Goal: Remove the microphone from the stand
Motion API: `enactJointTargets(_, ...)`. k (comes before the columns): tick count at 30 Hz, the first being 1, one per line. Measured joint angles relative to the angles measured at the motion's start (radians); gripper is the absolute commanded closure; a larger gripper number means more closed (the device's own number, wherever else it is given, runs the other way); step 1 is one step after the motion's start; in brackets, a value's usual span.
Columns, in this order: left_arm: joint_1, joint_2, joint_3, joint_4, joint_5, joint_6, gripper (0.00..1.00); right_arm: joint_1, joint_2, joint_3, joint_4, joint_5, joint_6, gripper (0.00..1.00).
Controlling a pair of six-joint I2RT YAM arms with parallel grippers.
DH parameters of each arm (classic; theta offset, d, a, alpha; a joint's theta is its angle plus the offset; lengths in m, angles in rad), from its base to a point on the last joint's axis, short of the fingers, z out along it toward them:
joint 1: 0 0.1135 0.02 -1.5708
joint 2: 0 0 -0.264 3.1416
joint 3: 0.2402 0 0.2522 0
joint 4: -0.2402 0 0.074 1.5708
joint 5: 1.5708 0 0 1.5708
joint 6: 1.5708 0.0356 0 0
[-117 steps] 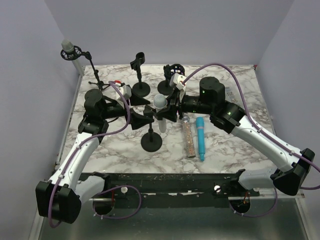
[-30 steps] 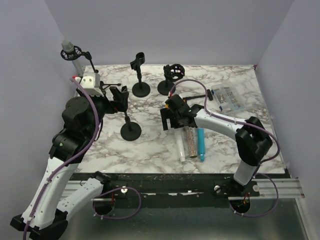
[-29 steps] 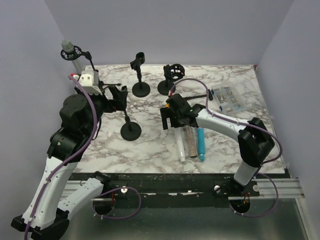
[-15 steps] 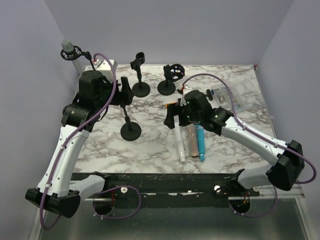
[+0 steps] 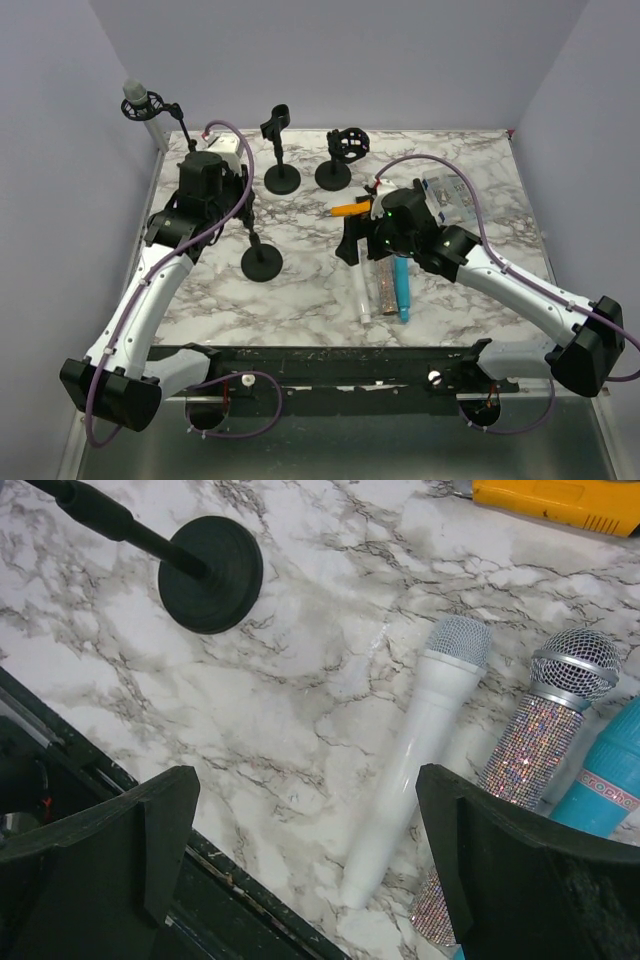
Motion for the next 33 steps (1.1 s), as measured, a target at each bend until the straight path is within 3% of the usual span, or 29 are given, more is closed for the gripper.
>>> enactJointTargets(6,-0.006,0.045,-0.115,0.032,-0.043,-0.003,0.86,0.0,0.0,-0.014,0.01,-0.005,-0.005,0.0)
enactJointTargets(9,-0.008,0.057,-0.126,0.068,-0.047,-0.009,1.0,0.0,0.0,-0.016,0.014,-0.005,-0.011,0.0)
enactJointTargets(14,-0.008,0.09,-0.094,0.061,-0.083,-0.025,1.0,0.0,0.0,-0.017,0.014,-0.004,-0.022,0.0)
enactJointTargets(19,0.007,0.213,0.008,0.081,-0.163,-0.045,1.0,0.0,-0.016,-0.024,0.014,-0.004,-0.022,0.0)
enactJointTargets(28,0.046,0.549,0.323,0.108,-0.28,0.002,1.0,0.0,-0.113,-0.045,0.002,0.014,-0.013,0.0)
enactJointTargets(33,0.068,0.639,0.409,0.14,-0.31,0.034,1.0,0.0,-0.153,-0.045,-0.03,0.042,-0.001,0.0)
